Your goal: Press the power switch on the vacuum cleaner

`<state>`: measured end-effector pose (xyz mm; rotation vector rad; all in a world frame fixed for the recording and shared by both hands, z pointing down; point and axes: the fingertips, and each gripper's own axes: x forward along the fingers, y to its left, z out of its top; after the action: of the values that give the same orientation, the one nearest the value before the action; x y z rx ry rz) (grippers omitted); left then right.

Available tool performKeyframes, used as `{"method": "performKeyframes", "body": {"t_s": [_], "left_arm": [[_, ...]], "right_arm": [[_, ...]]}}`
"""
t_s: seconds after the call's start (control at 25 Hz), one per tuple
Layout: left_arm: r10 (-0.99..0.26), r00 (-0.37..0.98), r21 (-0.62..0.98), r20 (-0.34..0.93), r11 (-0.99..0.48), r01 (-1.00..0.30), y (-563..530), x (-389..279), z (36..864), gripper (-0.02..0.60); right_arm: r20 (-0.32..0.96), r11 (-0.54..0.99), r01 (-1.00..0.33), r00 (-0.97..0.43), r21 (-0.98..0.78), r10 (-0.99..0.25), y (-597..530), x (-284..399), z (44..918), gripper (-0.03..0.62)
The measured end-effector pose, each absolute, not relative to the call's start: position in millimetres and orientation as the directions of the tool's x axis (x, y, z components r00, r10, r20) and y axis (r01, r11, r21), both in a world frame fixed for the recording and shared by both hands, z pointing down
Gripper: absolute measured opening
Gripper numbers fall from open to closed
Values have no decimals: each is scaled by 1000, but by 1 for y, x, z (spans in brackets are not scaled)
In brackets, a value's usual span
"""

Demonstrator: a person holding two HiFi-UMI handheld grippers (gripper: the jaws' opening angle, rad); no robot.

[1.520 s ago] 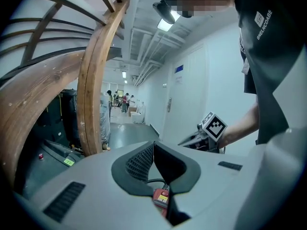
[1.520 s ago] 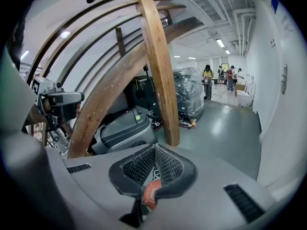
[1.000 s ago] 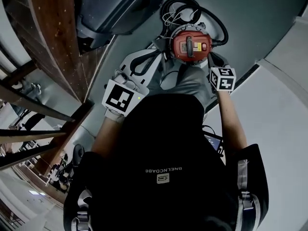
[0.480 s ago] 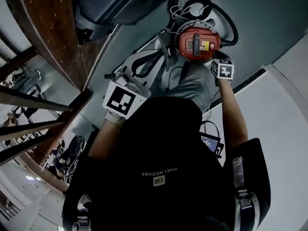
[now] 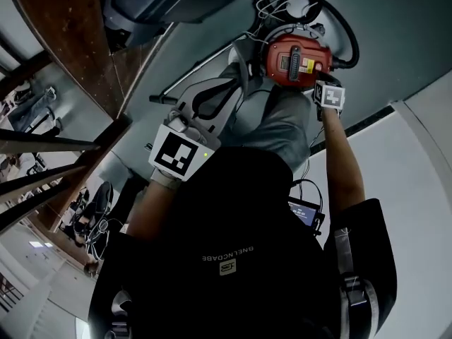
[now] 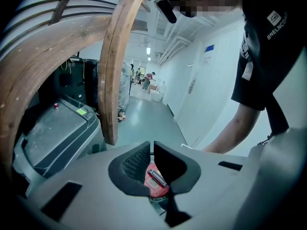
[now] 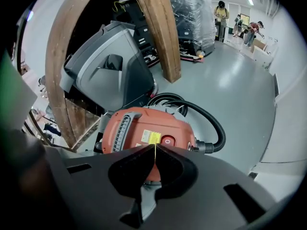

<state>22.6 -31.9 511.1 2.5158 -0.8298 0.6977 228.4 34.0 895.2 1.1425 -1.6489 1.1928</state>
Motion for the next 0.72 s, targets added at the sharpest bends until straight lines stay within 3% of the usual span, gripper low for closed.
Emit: {"method": "performKeyframes", "body": {"t_s": [0.4, 0.72], "left_arm": [[-435, 662, 229, 610, -703, -673, -21, 11, 535, 17], [-441, 647, 236, 622, -682, -692, -17, 1, 549, 17]], "right_arm": [[965, 128, -963, -248, -235, -90, 48, 236, 951, 28], [966, 120, -965, -244, -233, -88, 51, 232, 961, 28]]}}
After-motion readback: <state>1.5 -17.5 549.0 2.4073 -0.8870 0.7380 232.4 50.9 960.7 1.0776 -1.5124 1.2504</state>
